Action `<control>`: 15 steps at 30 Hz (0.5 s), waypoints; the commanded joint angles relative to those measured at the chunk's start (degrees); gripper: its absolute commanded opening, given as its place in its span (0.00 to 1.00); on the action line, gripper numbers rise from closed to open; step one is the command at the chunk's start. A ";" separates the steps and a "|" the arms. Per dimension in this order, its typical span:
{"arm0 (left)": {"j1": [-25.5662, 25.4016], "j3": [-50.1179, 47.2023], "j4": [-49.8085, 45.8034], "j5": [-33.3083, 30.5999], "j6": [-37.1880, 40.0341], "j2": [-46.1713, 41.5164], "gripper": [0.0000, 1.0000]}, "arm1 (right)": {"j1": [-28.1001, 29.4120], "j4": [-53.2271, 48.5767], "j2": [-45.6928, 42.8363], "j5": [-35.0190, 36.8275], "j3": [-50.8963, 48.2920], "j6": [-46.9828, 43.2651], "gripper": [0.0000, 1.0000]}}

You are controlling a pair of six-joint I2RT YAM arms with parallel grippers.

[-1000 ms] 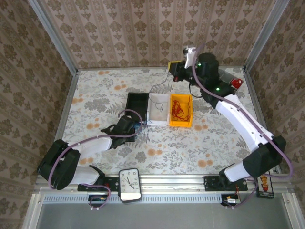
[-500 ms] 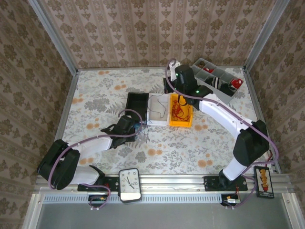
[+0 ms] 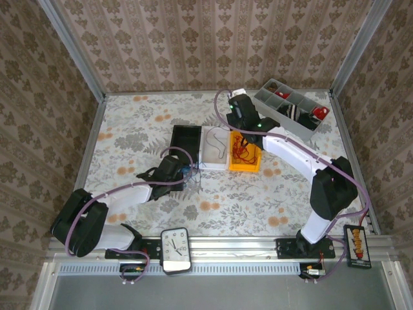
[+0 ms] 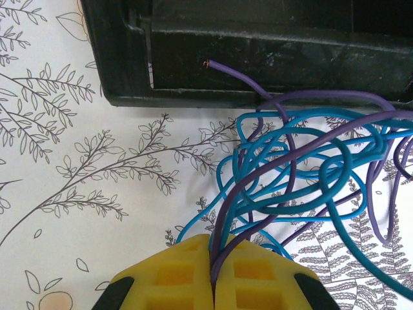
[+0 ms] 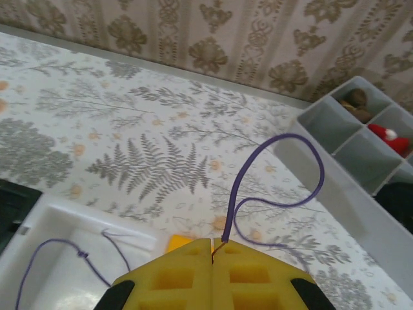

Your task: Untangle the cables

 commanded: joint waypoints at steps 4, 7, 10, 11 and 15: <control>0.23 1.54 -0.66 -0.10 0.34 1.14 0.00 | 1.39 -2.34 1.78 5.19 1.27 -2.78 0.00; 0.25 1.58 -0.74 -0.06 0.37 1.16 0.00 | 3.32 -2.24 3.06 2.24 1.98 -4.46 0.00; 0.23 1.50 -0.80 -0.14 0.26 1.12 0.00 | 5.30 -1.72 4.17 -2.49 2.11 -5.47 0.00; 0.21 1.45 -0.85 -0.14 0.25 1.09 0.00 | 5.73 -1.63 4.47 -4.24 2.06 -5.45 0.00; 0.21 1.23 -0.92 -0.32 0.12 0.74 0.00 | 6.48 -2.77 5.94 -11.09 3.26 -3.71 0.00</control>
